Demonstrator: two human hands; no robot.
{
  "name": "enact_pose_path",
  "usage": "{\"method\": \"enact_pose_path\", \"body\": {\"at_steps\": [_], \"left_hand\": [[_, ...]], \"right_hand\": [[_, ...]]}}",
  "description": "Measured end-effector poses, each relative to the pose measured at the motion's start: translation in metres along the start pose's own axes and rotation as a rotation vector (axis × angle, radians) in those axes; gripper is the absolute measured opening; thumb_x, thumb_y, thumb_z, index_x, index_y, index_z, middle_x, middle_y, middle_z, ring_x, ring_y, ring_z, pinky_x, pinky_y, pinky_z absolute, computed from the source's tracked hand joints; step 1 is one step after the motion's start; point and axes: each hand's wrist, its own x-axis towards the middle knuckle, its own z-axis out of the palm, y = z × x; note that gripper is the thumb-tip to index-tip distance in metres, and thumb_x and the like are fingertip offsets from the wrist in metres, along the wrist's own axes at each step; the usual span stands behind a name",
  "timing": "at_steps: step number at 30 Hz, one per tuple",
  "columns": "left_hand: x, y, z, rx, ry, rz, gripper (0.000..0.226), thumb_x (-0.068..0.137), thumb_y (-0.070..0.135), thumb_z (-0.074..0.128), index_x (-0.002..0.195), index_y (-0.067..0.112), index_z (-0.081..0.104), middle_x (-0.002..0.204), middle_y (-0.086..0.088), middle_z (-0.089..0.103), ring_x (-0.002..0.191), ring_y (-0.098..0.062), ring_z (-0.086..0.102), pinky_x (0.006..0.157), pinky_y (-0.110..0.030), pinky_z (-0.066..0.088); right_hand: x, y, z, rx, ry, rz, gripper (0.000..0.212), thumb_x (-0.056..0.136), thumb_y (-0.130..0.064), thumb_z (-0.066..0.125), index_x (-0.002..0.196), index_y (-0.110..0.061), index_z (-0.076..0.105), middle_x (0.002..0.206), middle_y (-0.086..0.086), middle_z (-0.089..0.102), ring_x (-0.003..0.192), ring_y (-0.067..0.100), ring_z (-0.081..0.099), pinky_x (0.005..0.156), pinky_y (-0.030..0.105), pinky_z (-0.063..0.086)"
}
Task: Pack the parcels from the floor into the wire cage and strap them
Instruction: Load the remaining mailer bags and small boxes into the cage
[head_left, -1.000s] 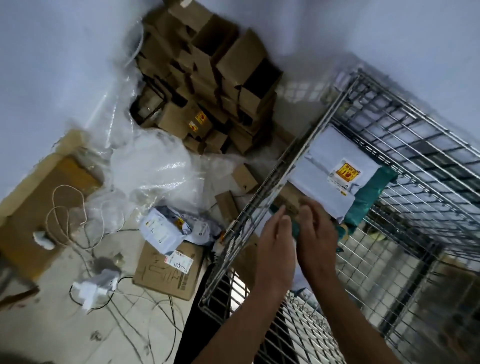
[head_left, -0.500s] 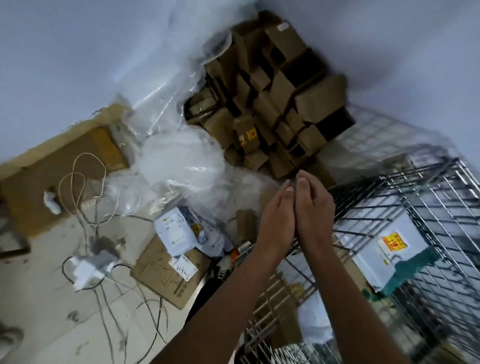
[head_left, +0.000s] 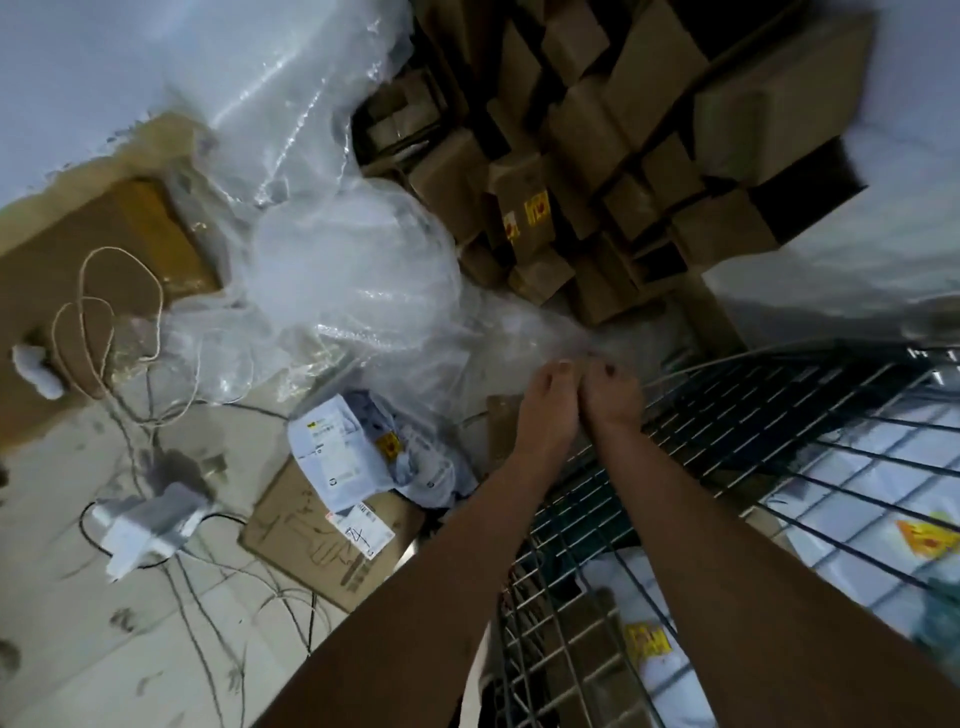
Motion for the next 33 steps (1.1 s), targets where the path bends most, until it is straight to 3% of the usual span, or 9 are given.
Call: {"method": "enact_pose_path", "body": {"at_steps": [2,6,8,12,17,20,23,27,33], "left_hand": [[0.038,-0.025,0.002,-0.034,0.027,-0.111,0.039,0.107,0.035,0.042,0.131,0.016,0.067,0.105,0.002,0.069,0.098,-0.016,0.066,0.077,-0.024,0.050],[0.096,-0.072,0.000,0.029,0.042,-0.197,0.021,0.103,0.028,0.051,0.092,0.019,0.066,0.090,0.001,0.067,0.075,-0.007,0.060,0.050,-0.008,0.046],[0.118,-0.091,0.000,0.105,-0.014,-0.180,0.037,0.104,0.035,0.046,0.120,0.013,0.071,0.119,-0.010,0.071,0.091,-0.016,0.067,0.072,-0.014,0.051],[0.166,-0.136,0.007,0.155,-0.114,-0.229,0.056,0.109,0.043,0.031,0.152,0.012,0.050,0.155,-0.014,0.050,0.136,-0.027,0.051,0.111,-0.024,0.028],[0.198,-0.173,0.023,-0.030,-0.216,-0.358,0.063,0.111,0.048,0.020,0.157,0.011,0.041,0.156,-0.021,0.048,0.145,-0.036,0.046,0.124,-0.048,0.032],[0.203,-0.165,0.028,-0.082,-0.221,-0.377,0.067,0.112,0.049,0.016,0.154,0.007,0.045,0.150,-0.020,0.055,0.128,-0.031,0.060,0.116,-0.037,0.042],[0.216,-0.153,0.029,-0.086,-0.153,-0.352,0.065,0.111,0.051,0.018,0.156,0.010,0.041,0.145,-0.005,0.054,0.100,-0.012,0.060,0.086,-0.021,0.044],[0.226,-0.145,0.020,-0.128,-0.104,-0.359,0.073,0.108,0.061,0.021,0.158,0.010,0.038,0.158,-0.010,0.046,0.142,-0.024,0.047,0.101,-0.028,0.033],[0.176,-0.114,0.007,-0.264,-0.044,-0.326,0.075,0.100,0.071,0.029,0.144,0.017,0.057,0.138,-0.012,0.064,0.123,-0.027,0.061,0.115,-0.045,0.043]], "right_hand": [[0.031,0.024,0.020,-0.020,0.004,0.130,0.032,0.105,-0.035,0.044,0.107,-0.009,0.064,0.092,0.008,0.064,0.075,0.019,0.056,0.065,0.026,0.042],[0.089,0.071,0.058,-0.067,-0.071,0.291,0.049,0.103,-0.028,0.046,0.144,-0.003,0.049,0.144,0.020,0.054,0.125,0.036,0.057,0.104,0.041,0.047],[0.113,0.092,0.073,-0.072,-0.111,0.295,0.059,0.098,-0.024,0.052,0.152,-0.004,0.037,0.150,0.020,0.049,0.130,0.036,0.054,0.109,0.046,0.046],[0.139,0.138,0.094,-0.094,-0.093,0.255,0.085,0.095,-0.030,0.059,0.163,-0.019,0.010,0.165,0.010,0.030,0.144,0.034,0.041,0.118,0.046,0.037],[0.152,0.162,0.101,-0.172,-0.059,0.186,0.067,0.087,-0.030,0.061,0.150,-0.018,0.043,0.150,0.012,0.048,0.134,0.035,0.051,0.109,0.049,0.045],[0.154,0.157,0.100,-0.208,0.000,0.178,0.054,0.081,-0.024,0.055,0.133,-0.013,0.060,0.135,0.016,0.058,0.120,0.038,0.058,0.102,0.046,0.050],[0.160,0.153,0.100,-0.057,-0.028,0.218,0.047,0.083,-0.022,0.050,0.126,-0.018,0.069,0.127,0.013,0.067,0.113,0.036,0.062,0.100,0.046,0.052],[0.164,0.151,0.099,0.060,0.056,0.263,0.036,0.096,-0.030,0.051,0.120,-0.012,0.073,0.125,0.014,0.069,0.115,0.036,0.061,0.101,0.042,0.049],[0.116,0.118,0.093,0.212,0.032,0.283,0.048,0.098,-0.049,0.045,0.124,-0.019,0.071,0.124,0.010,0.069,0.111,0.030,0.063,0.103,0.040,0.048]]}}
